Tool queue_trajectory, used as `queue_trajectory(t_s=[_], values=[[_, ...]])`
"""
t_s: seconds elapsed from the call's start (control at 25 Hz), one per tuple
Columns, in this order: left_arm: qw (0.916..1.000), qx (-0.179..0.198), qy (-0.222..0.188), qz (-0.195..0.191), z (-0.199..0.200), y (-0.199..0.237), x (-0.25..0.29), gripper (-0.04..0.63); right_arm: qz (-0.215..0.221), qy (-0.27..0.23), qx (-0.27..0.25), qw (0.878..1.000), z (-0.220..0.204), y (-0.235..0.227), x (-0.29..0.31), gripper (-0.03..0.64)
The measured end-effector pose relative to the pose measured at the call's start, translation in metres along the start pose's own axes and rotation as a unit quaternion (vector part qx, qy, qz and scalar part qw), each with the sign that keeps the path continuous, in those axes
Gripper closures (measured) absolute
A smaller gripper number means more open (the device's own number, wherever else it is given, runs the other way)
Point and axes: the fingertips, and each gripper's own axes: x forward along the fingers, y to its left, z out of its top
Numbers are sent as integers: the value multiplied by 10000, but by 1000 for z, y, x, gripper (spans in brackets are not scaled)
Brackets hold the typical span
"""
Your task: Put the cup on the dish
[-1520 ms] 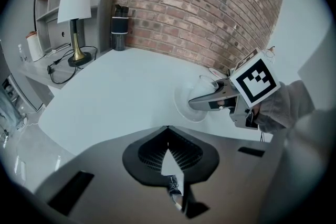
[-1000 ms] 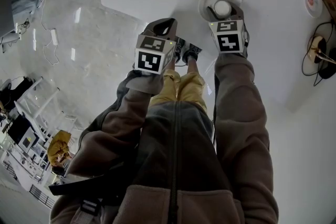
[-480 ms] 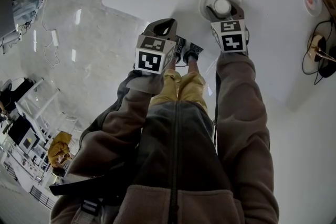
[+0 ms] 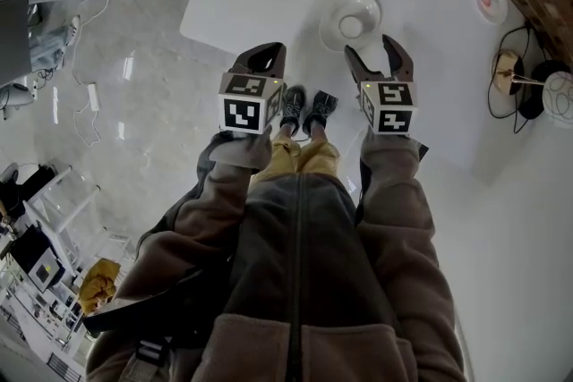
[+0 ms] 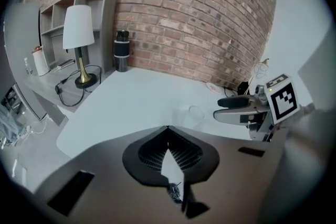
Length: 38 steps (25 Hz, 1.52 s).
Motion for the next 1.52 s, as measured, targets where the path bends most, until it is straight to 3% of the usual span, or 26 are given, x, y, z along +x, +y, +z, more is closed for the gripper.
queue_trajectory(t_s=[0.2, 0.36, 0.52, 0.8, 0.96, 1.2, 1.4, 1.52], values=[[9986, 125, -521, -44, 54, -23, -31, 589, -181, -498, 112, 9985, 50, 0, -57, 282], [9936, 312, -1086, -79, 110, -39, -54, 589, -377, -982, 24, 9944, 101, -4, -92, 334], [9887, 495, -1396, -238, 139, -62, -78, 590, -568, -1038, 63, 9930, 120, -5, -129, 377], [9762, 702, -2001, -462, 193, -89, -122, 591, -970, -1440, 14, 9848, 168, -17, -188, 534], [9650, 806, -2428, -569, 222, -106, -146, 591, -1102, -1766, -45, 9781, 197, -20, -218, 607], [9468, 1031, -2947, -774, 258, -135, -190, 591, -1039, -2243, -207, 9687, 240, -11, -261, 614], [9364, 1160, -3223, -768, 277, -149, -216, 591, -961, -2555, -356, 9614, 267, -1, -286, 614], [9276, 1185, -3396, -1009, 284, -159, -226, 591, -902, -2750, -370, 9565, 279, 4, -295, 614]])
